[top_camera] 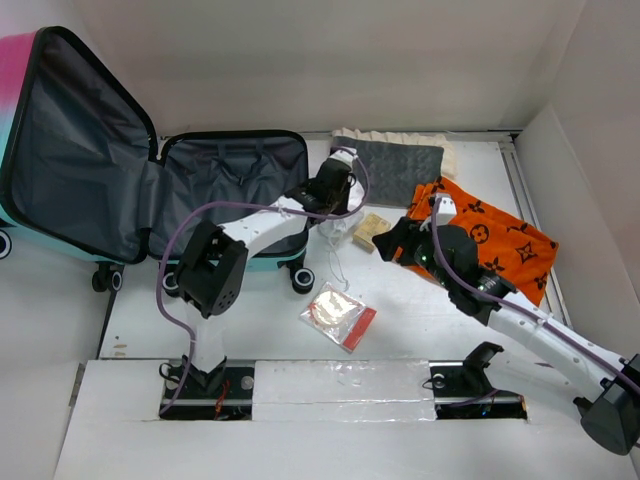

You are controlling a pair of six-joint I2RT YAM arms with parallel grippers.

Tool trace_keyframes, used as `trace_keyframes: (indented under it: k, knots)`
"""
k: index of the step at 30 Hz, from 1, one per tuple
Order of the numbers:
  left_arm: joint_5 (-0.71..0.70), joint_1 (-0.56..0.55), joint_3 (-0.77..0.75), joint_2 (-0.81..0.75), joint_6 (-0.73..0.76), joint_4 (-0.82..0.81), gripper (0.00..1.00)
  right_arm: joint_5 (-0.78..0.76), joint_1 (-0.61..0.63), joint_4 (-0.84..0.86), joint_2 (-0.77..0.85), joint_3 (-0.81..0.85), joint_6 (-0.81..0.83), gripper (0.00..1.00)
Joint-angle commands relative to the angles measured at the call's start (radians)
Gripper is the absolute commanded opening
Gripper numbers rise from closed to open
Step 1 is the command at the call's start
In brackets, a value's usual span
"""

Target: Pack the luggage

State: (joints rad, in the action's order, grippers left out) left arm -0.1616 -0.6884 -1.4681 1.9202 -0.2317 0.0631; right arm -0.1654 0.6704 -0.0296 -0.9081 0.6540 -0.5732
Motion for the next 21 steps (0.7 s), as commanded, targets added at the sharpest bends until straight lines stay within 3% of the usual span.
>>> trace_keyframes:
  k: [1,11,15,19,21]
  knots:
    - [-0.036,0.003,0.043,-0.088,-0.008,-0.013,0.0,-0.016,0.011,0.053,0.017,-0.001,-0.004,0.69]
    - [-0.015,0.003,-0.005,-0.386,-0.017,-0.065,0.0,-0.007,0.011,0.062,0.008,0.018,-0.004,0.68]
    - [-0.125,0.064,0.026,-0.454,-0.044,-0.065,0.0,0.006,0.011,0.074,-0.002,0.028,-0.004,0.68]
    - [-0.402,0.124,0.239,-0.568,-0.115,-0.129,0.0,0.036,0.02,0.085,-0.04,0.038,0.006,0.68]
    - [-0.443,0.188,0.314,-0.641,-0.153,-0.17,0.0,0.037,0.029,0.096,-0.076,0.038,0.006,0.68]
